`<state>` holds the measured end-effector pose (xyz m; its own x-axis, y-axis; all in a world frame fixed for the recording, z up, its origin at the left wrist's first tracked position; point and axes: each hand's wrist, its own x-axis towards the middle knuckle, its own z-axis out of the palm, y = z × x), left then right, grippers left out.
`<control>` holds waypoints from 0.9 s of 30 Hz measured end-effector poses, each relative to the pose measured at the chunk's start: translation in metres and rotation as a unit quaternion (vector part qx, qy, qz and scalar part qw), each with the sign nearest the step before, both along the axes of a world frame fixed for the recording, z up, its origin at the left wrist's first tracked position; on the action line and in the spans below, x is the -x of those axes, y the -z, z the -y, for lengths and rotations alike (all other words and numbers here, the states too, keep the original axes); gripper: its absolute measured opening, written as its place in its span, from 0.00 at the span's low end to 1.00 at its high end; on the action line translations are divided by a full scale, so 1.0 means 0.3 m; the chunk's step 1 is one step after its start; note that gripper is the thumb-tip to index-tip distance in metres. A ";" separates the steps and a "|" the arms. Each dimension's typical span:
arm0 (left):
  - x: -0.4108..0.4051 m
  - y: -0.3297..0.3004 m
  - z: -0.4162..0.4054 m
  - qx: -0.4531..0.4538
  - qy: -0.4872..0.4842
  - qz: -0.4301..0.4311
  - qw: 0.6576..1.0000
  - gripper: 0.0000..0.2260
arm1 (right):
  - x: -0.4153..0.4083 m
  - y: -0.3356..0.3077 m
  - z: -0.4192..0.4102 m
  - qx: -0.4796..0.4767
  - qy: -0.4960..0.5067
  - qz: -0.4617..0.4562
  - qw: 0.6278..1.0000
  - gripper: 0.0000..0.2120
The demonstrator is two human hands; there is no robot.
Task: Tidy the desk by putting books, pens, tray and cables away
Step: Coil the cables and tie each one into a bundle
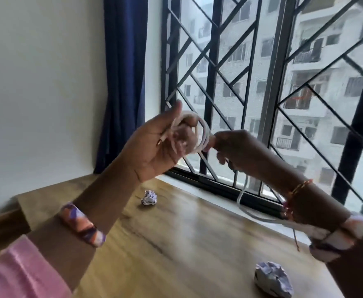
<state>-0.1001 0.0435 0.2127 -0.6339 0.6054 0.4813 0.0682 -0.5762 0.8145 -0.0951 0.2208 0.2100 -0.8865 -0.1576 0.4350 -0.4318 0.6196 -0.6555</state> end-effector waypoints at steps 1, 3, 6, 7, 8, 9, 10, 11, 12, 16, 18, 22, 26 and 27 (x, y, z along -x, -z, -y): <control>0.040 -0.012 -0.016 -0.083 0.000 0.042 0.996 0.12 | 0.011 0.011 0.024 0.019 -0.021 0.049 0.998 0.09; 0.155 -0.025 -0.030 -0.200 -0.053 0.102 0.973 0.14 | 0.025 0.028 0.056 -0.039 -0.031 0.093 0.994 0.05; 0.337 0.006 -0.016 -0.128 -0.375 -0.090 0.913 0.15 | 0.047 0.036 0.084 -0.044 -0.052 0.185 0.980 0.09; 0.394 0.028 0.000 -0.072 -0.493 -0.205 0.842 0.15 | 0.053 0.035 0.092 -0.030 -0.058 0.216 0.974 0.10; 0.447 0.051 0.021 -0.009 -0.582 -0.316 0.750 0.15 | 0.058 0.033 0.102 -0.024 -0.058 0.234 0.970 0.10; 0.491 0.072 0.048 0.052 -0.632 -0.420 0.649 0.16 | 0.059 0.029 0.108 -0.021 -0.052 0.246 0.968 0.10; 0.530 0.094 0.078 0.110 -0.651 -0.508 0.553 0.16 | 0.057 0.023 0.109 -0.023 -0.045 0.245 0.968 0.10; 0.558 0.116 0.102 0.160 -0.639 -0.564 0.498 0.16 | 0.064 0.017 0.106 -0.026 -0.030 0.237 0.971 0.10; 0.581 0.135 0.113 0.204 -0.592 -0.589 0.511 0.16 | 0.071 0.010 0.097 -0.035 -0.004 0.220 0.975 0.10; 0.555 0.158 0.131 0.460 -0.150 -0.342 0.806 0.30 | 0.118 0.017 0.022 -0.193 0.171 0.038 0.965 0.09; 0.534 0.157 0.153 0.372 0.028 -0.226 0.900 0.31 | 0.129 0.043 0.010 -0.316 0.275 -0.044 0.907 0.09; 0.419 0.086 0.155 -0.036 0.159 -0.019 0.986 0.10 | 0.122 0.105 0.124 -0.299 0.317 -0.093 0.895 0.16; 0.371 0.021 0.100 -0.160 -0.139 0.064 0.975 0.14 | 0.071 0.102 0.340 -0.370 0.269 -0.145 0.877 0.14; 0.360 0.027 0.104 -0.095 -0.280 -0.026 0.955 0.15 | 0.044 0.087 0.385 -0.392 0.258 -0.171 0.866 0.12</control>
<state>-0.2081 0.0123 0.2045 -0.8043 0.0776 0.5891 0.4469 -0.5745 0.6858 -0.1083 0.1052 0.1838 -0.7670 -0.1444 0.6252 -0.0509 0.9850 0.1650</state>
